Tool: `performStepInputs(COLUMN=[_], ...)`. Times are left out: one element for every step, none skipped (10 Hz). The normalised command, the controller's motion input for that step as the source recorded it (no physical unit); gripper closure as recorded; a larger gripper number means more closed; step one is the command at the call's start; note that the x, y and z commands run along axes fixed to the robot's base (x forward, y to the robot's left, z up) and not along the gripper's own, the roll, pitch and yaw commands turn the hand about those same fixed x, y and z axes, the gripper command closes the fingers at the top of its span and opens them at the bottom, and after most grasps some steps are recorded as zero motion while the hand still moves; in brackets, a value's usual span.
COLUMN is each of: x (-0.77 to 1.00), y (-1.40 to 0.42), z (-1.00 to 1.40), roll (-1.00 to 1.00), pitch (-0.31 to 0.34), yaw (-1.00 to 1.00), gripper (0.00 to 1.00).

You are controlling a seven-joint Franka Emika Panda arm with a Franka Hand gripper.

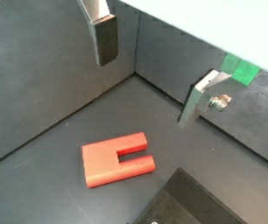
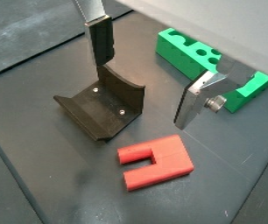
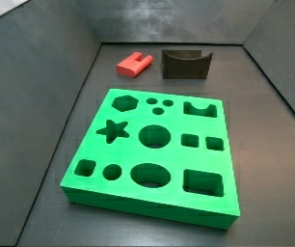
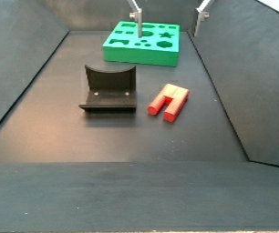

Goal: Pick up the square-circle object. Move up. Place the square-circle object on the fixture. Regrasp the square-circle object. Move to above the board. Insert the square-circle object.
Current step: Pick up the square-circle object.

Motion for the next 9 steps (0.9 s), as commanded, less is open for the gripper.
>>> performStepInputs(x=[-0.07, -0.1, -0.03, -0.05, 0.0, -0.05, -0.27, -0.22, -0.33], y=[0.0, 0.0, 0.0, 0.0, 0.0, 0.0, 0.0, 0.0, -0.07], z=[-0.27, -0.67, -0.78, -0.8, -0.79, -0.71, -0.59, -0.61, -0.73], roll=[-0.07, -0.04, 0.0, -0.08, -0.13, -0.06, 0.01, 0.0, -0.14], pitch=[-0.086, -0.021, 0.0, 0.0, 0.0, 0.0, 0.0, 0.0, -0.067], yaw=[-0.39, -0.43, -0.53, -0.71, -0.71, -0.67, -0.52, -0.41, -0.36], gripper=[0.0, 0.0, 0.0, 0.0, 0.0, 0.0, 0.0, 0.0, 0.0])
